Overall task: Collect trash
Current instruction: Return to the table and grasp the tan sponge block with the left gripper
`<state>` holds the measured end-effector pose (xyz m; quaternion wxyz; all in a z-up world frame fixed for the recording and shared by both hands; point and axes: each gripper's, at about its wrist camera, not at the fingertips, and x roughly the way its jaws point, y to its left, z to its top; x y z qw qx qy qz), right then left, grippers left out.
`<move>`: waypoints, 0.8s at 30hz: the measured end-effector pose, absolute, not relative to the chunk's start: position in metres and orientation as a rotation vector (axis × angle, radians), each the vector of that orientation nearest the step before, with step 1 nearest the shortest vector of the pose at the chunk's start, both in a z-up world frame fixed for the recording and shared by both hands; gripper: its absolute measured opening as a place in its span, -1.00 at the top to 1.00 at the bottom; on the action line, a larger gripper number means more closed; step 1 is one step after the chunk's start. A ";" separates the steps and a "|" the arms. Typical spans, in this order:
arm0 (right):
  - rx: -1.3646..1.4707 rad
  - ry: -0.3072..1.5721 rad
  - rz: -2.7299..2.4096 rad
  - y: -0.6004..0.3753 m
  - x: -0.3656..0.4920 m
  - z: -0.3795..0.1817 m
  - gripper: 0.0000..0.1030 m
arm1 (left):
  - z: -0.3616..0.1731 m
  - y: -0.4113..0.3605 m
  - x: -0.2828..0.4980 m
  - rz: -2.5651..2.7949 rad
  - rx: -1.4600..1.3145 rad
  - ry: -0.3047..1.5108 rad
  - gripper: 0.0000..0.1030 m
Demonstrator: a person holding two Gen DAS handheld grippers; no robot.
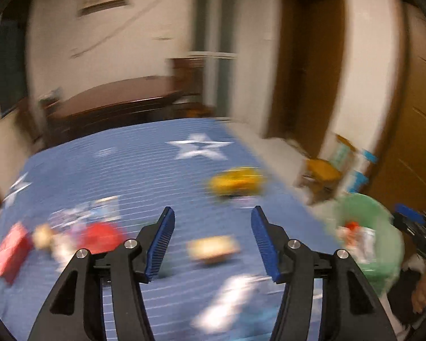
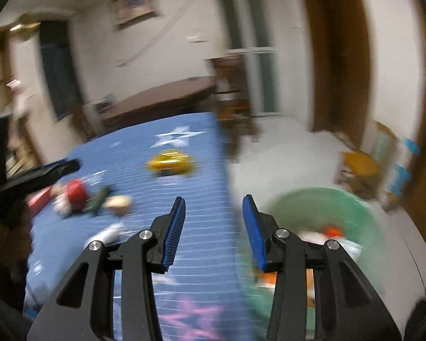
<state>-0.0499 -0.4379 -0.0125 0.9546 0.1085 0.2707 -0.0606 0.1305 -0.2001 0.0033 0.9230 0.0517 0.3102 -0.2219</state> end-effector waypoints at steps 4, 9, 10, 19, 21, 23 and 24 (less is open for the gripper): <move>0.071 0.561 0.147 -0.343 -0.016 -0.009 0.21 | -0.001 -0.100 0.174 -0.255 0.050 0.703 -0.16; -0.167 0.550 0.367 -0.233 0.021 -0.010 0.21 | -0.017 -0.007 0.244 -0.092 -0.096 0.835 -0.18; -0.217 0.548 0.405 -0.212 0.029 -0.011 0.21 | -0.024 0.004 0.256 -0.078 -0.113 0.870 -0.18; -0.403 0.593 0.497 -0.145 0.045 -0.028 0.21 | -0.087 0.013 0.313 -0.090 -0.122 1.069 0.12; -0.395 0.604 0.491 -0.148 0.044 -0.030 0.21 | -0.091 0.011 0.313 -0.097 -0.125 1.072 0.19; -0.383 0.609 0.477 -0.153 0.045 -0.031 0.21 | -0.087 0.011 0.300 -0.182 -0.157 1.080 0.25; -0.368 0.609 0.474 -0.158 0.044 -0.030 0.21 | -0.085 0.010 0.290 -0.258 -0.170 1.094 0.26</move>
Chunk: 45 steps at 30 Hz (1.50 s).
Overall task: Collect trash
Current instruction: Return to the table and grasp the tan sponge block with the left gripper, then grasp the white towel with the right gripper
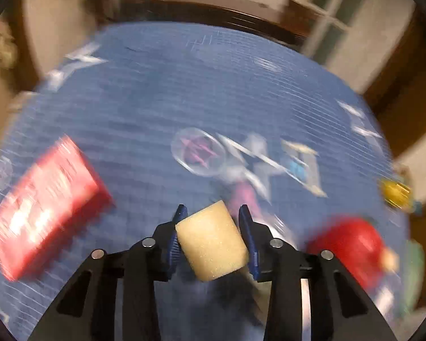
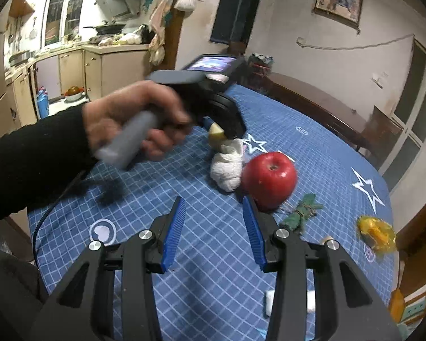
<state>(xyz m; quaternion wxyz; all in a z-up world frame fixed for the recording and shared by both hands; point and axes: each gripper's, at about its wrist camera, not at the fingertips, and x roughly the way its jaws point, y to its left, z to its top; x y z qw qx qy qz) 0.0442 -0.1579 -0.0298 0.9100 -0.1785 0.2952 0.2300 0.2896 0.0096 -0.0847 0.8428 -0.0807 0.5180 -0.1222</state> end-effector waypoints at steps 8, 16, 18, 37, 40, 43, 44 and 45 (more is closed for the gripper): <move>-0.244 0.624 0.452 -0.199 0.023 -0.023 0.21 | -0.045 0.030 0.131 -0.625 -0.020 0.970 0.26; -0.218 0.693 0.550 -0.155 0.036 -0.037 0.10 | -0.057 0.099 0.080 -0.431 -0.160 0.932 0.25; -0.197 0.712 0.525 -0.144 0.045 -0.042 -0.18 | -0.066 0.113 0.080 -0.420 -0.216 0.934 0.25; -0.020 0.818 0.412 -0.148 0.071 -0.064 0.53 | -0.065 0.093 0.070 -0.412 -0.200 0.858 0.25; -0.013 0.768 0.388 -0.154 0.053 -0.053 0.53 | -0.058 0.078 0.070 -0.376 -0.170 0.829 0.25; -0.030 0.724 0.348 -0.158 0.035 -0.047 0.53 | -0.054 0.064 0.069 -0.313 -0.125 0.799 0.25; -0.036 0.716 0.339 -0.157 0.033 -0.045 0.53 | -0.054 0.061 0.069 -0.301 -0.115 0.793 0.25; -0.048 0.699 0.325 -0.158 0.025 -0.044 0.53 | -0.053 0.056 0.068 -0.294 -0.108 0.788 0.25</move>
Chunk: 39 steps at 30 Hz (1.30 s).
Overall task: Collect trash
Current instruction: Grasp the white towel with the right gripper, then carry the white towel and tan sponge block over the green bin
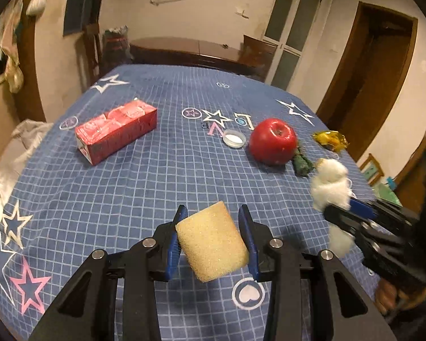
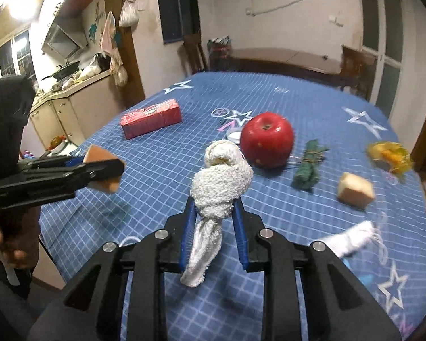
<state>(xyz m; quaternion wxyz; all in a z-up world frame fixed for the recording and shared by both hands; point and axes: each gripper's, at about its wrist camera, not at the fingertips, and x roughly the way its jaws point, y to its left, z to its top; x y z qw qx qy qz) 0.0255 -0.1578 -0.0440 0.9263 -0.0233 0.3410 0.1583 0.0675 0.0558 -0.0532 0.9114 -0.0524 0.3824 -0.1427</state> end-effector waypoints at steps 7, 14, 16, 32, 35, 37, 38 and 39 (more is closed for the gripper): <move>-0.113 0.636 0.285 -0.153 -0.007 -0.044 0.53 | -0.058 0.038 0.066 -0.294 -0.091 0.805 0.25; -0.131 0.583 0.279 -0.158 -0.026 -0.043 0.53 | -0.062 0.022 0.061 -0.306 -0.057 0.814 0.25; -0.121 0.563 0.272 -0.165 -0.031 -0.042 0.53 | -0.063 0.019 0.060 -0.314 -0.056 0.818 0.25; 0.031 0.405 0.004 -0.264 -0.062 -0.003 0.53 | -0.026 -0.029 0.060 -0.377 0.012 0.703 0.25; 0.043 0.378 -0.038 -0.279 -0.068 0.004 0.52 | -0.017 -0.046 0.058 -0.404 0.033 0.680 0.25; 0.048 0.360 -0.067 -0.288 -0.072 0.008 0.52 | -0.013 -0.056 0.058 -0.418 0.045 0.672 0.25; 0.052 0.350 -0.087 -0.295 -0.075 0.010 0.52 | -0.010 -0.062 0.059 -0.429 0.051 0.668 0.25; 0.058 0.345 -0.100 -0.300 -0.076 0.012 0.52 | -0.008 -0.067 0.059 -0.436 0.057 0.665 0.25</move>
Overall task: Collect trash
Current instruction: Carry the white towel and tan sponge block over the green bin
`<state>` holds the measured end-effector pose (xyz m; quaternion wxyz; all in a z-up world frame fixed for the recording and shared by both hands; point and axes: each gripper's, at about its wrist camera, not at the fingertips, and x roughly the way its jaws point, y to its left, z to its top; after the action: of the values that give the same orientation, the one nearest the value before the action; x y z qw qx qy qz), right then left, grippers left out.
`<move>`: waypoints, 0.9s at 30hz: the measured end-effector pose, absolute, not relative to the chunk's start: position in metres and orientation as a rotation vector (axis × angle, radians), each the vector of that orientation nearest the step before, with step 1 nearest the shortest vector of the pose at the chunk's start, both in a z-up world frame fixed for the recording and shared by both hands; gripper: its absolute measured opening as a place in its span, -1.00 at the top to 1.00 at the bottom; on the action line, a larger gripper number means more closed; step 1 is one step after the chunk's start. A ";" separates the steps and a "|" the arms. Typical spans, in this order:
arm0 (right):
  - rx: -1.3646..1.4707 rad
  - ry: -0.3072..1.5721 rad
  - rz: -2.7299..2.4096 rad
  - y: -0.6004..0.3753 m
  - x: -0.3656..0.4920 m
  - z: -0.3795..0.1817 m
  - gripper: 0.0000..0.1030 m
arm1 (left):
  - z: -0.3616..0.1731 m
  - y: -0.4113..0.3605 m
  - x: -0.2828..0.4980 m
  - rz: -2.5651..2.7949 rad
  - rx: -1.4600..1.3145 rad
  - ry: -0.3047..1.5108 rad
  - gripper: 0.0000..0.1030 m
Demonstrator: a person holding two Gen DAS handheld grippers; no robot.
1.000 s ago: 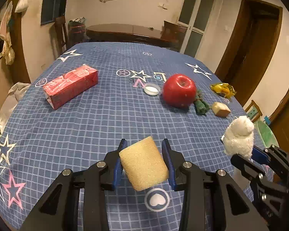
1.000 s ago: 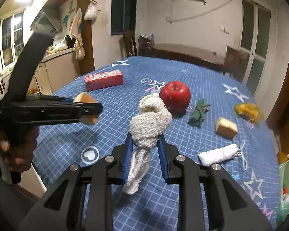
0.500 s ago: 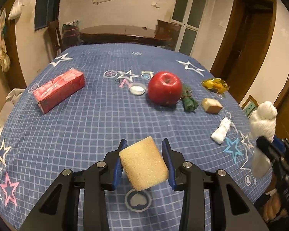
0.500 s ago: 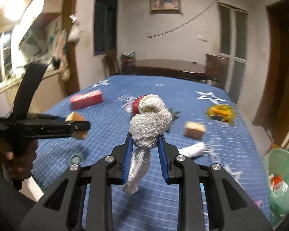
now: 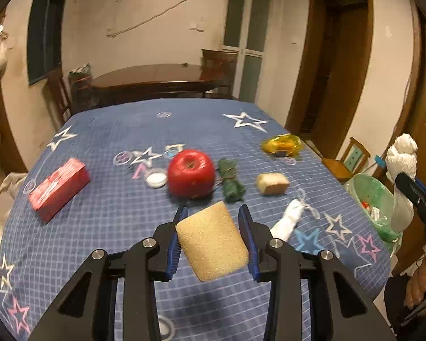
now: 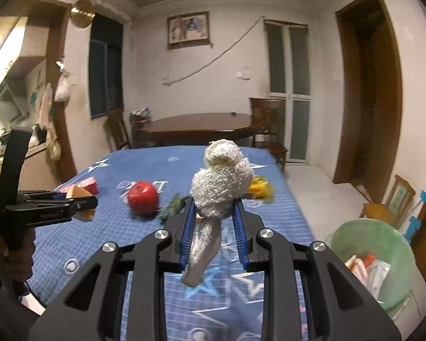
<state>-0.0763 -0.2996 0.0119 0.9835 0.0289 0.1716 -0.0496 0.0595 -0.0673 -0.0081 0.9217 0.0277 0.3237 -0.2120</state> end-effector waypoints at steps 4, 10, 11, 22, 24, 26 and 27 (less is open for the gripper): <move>0.090 0.332 -0.148 -0.321 -0.081 0.016 0.52 | 0.004 -0.099 0.061 -0.479 0.088 0.636 0.25; 0.110 0.321 -0.220 -0.350 -0.090 0.018 0.52 | 0.019 -0.157 0.061 -0.572 0.141 0.601 0.25; 0.109 0.318 -0.230 -0.354 -0.092 0.019 0.52 | 0.021 -0.168 0.060 -0.585 0.155 0.594 0.25; 0.065 0.309 -0.415 -0.405 -0.106 0.031 0.52 | 0.034 -0.321 0.052 -0.786 0.245 0.529 0.25; 0.064 0.309 -0.463 -0.422 -0.113 0.035 0.52 | 0.032 -0.354 0.047 -0.806 0.265 0.511 0.25; 0.057 0.318 -0.522 -0.439 -0.122 0.036 0.52 | 0.029 -0.385 0.043 -0.843 0.274 0.514 0.25; 0.058 0.326 -0.548 -0.448 -0.125 0.036 0.52 | 0.026 -0.397 0.042 -0.853 0.277 0.520 0.25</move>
<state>-0.1247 -0.4477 0.0359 0.9493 0.0285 0.1601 -0.2692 0.0416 -0.3967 0.0264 0.8686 0.1322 0.2484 -0.4078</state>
